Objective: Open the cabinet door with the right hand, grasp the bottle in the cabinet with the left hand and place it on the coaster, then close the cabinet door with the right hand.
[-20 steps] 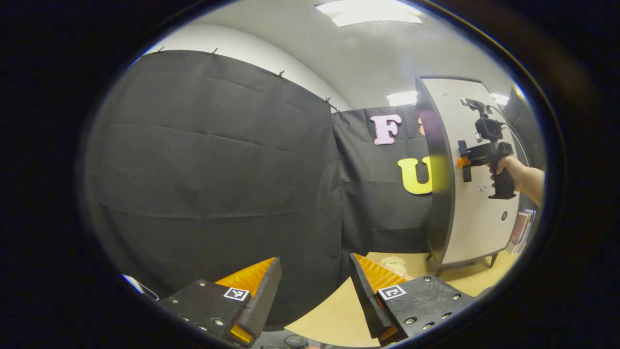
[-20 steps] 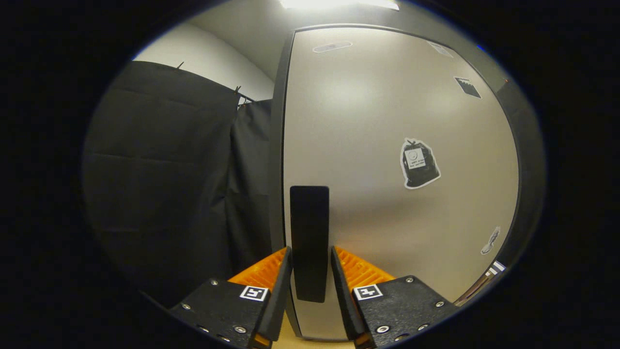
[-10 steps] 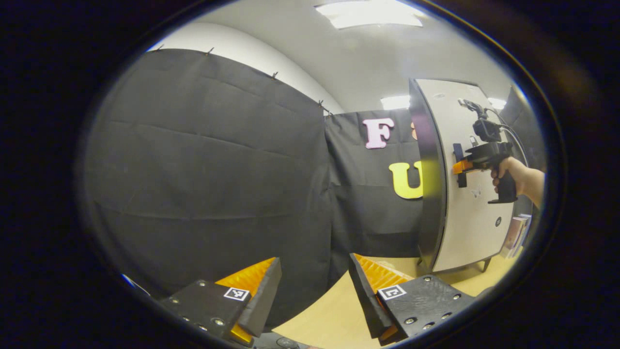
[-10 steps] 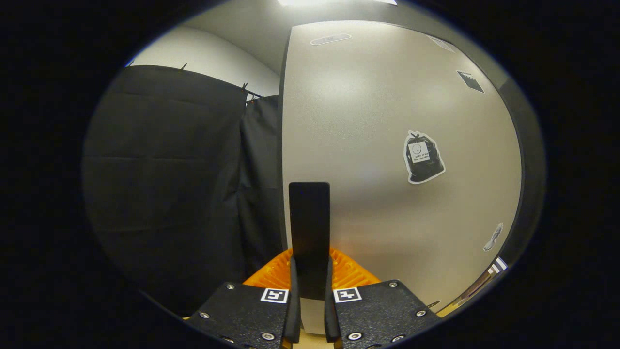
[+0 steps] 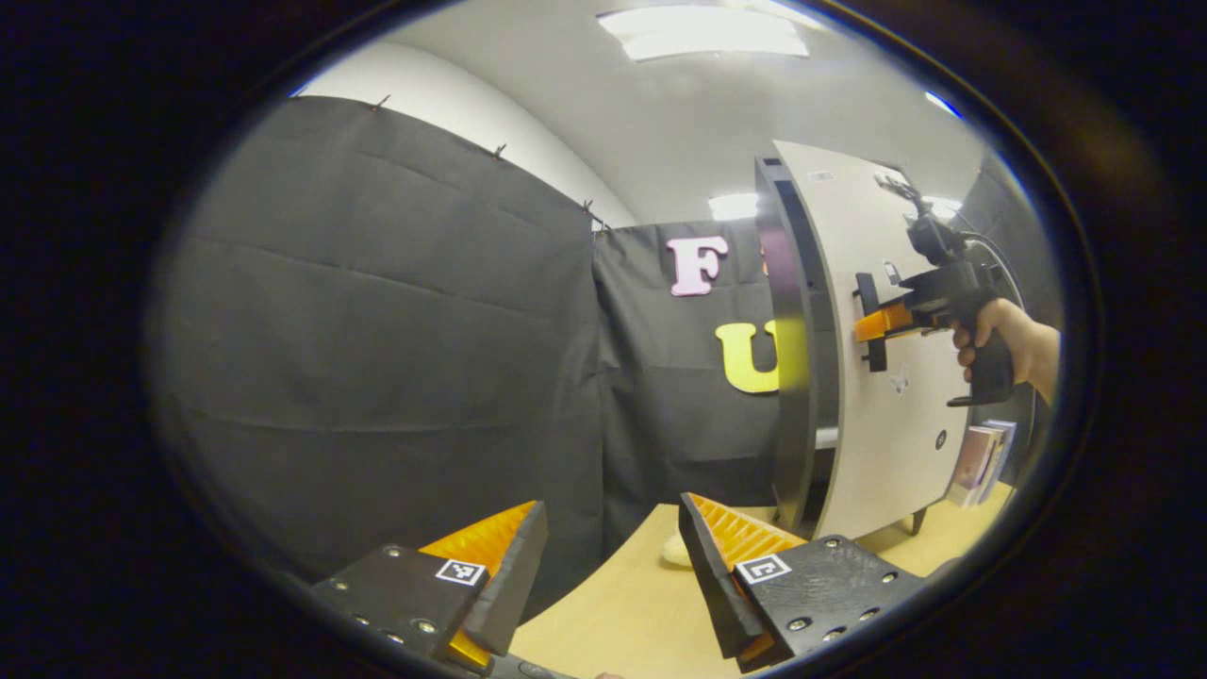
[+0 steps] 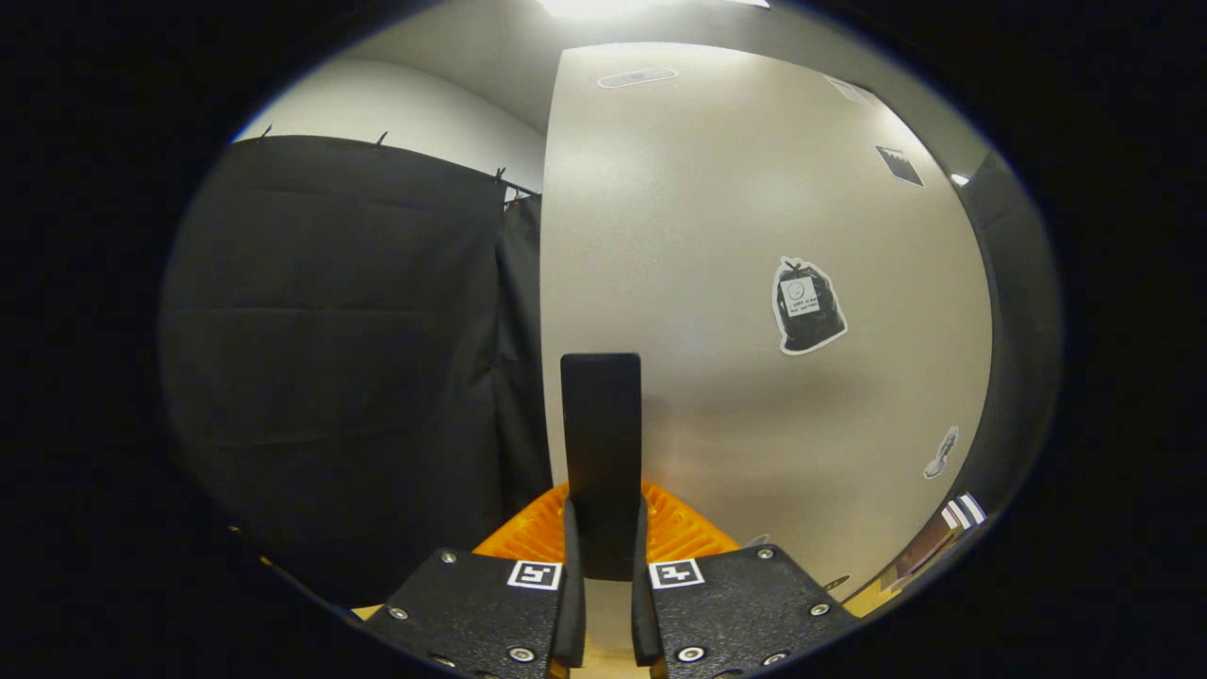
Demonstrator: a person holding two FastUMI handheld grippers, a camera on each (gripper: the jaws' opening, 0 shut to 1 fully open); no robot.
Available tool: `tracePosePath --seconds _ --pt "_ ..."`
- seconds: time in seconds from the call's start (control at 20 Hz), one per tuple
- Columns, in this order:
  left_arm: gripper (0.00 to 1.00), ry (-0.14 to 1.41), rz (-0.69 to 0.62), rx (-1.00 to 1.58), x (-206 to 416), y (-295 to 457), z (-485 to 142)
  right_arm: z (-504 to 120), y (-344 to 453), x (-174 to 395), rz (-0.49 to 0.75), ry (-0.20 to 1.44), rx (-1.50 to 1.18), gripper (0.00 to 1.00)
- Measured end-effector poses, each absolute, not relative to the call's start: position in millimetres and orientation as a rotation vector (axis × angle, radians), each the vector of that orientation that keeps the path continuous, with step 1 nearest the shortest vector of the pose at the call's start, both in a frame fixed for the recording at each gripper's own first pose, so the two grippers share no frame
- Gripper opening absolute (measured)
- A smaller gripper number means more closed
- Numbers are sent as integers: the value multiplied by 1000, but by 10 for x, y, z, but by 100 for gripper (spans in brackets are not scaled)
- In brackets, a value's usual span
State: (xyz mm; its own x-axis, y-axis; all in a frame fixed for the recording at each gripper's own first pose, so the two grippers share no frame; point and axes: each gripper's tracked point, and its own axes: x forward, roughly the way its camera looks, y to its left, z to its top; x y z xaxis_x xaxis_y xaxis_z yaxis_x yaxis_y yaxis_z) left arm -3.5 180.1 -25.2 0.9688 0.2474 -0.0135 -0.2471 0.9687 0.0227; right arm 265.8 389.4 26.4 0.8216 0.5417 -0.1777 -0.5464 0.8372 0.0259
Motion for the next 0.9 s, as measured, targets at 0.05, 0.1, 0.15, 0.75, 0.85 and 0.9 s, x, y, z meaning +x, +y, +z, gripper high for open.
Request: tracePosePath --seconds 0.05,0.1,0.15,0.75,0.85,0.9 --pt "86 13 238 17 -12 1728 -220 257 3883 2651 588 183 -26 19" --pt "86 7 227 17 -5 1679 -208 263 3867 2635 597 182 -24 19" --pt "86 2 220 24 2 1609 -170 264 3848 2617 605 183 -22 19" --pt "75 -23 134 57 138 707 49 277 3613 2493 687 175 -7 19" --pt "80 -24 120 62 135 572 58 278 3565 2479 690 167 -8 19" --pt "80 -24 113 63 139 526 65 286 3537 2463 690 164 -6 19"
